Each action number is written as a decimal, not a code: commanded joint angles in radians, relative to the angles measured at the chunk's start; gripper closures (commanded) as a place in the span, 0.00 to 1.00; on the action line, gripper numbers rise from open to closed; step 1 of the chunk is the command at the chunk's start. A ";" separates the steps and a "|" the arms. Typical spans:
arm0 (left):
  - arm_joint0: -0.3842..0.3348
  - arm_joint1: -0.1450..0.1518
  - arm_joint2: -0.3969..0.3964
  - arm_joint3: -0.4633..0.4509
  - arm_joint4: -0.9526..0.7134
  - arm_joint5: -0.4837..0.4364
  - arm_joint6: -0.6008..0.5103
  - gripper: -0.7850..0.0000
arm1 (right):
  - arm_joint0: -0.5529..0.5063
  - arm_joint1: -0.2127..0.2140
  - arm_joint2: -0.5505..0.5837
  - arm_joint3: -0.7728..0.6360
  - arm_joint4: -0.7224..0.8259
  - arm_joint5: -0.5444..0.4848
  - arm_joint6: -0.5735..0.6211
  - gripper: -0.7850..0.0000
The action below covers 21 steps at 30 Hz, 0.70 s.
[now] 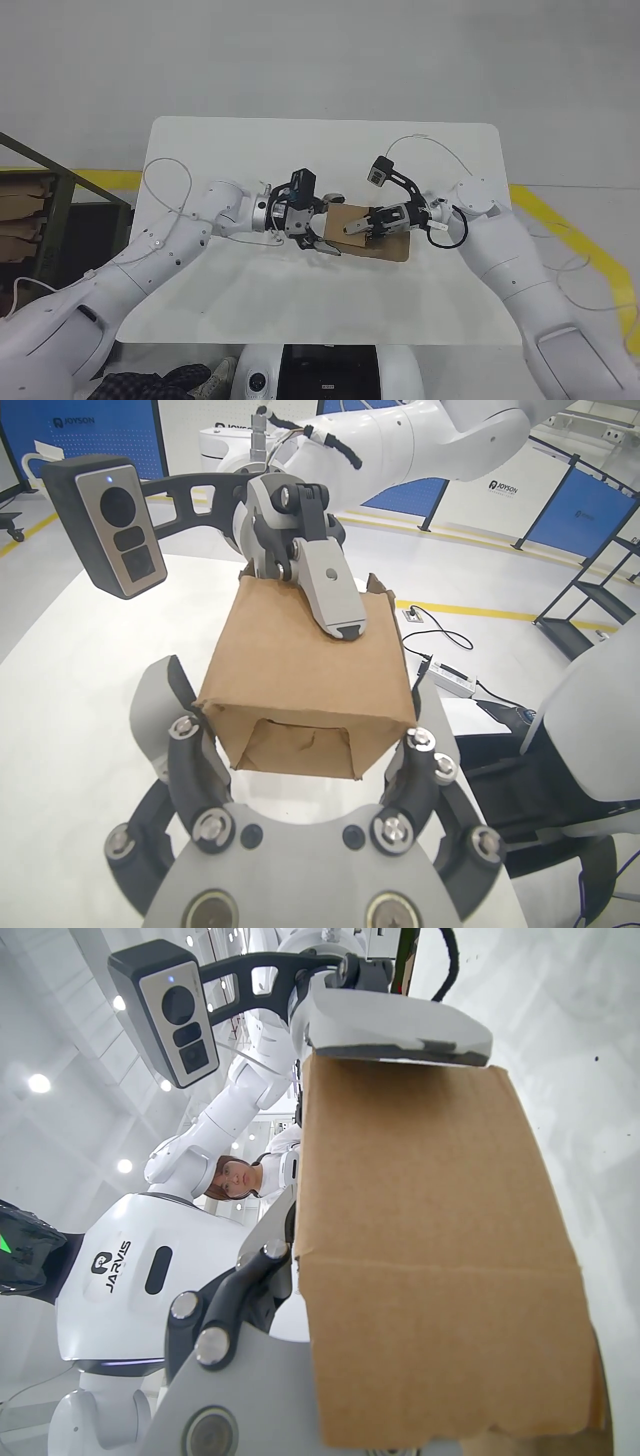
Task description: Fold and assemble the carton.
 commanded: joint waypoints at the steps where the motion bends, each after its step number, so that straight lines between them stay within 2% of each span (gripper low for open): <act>1: -0.002 0.001 0.003 -0.001 -0.003 0.000 -0.002 0.16 | -0.001 0.000 0.001 -0.002 -0.002 0.001 -0.002 1.00; 8: -0.005 0.004 0.010 -0.002 -0.020 0.000 -0.004 0.19 | -0.007 0.001 0.006 -0.009 -0.006 0.003 -0.004 1.00; 14: -0.006 0.006 0.012 -0.002 -0.034 0.000 -0.009 0.40 | -0.010 0.002 0.008 -0.012 -0.009 0.005 -0.002 1.00; 21: -0.006 0.007 0.015 0.000 -0.048 0.000 -0.016 0.35 | -0.010 0.001 0.010 -0.011 -0.007 0.007 -0.002 1.00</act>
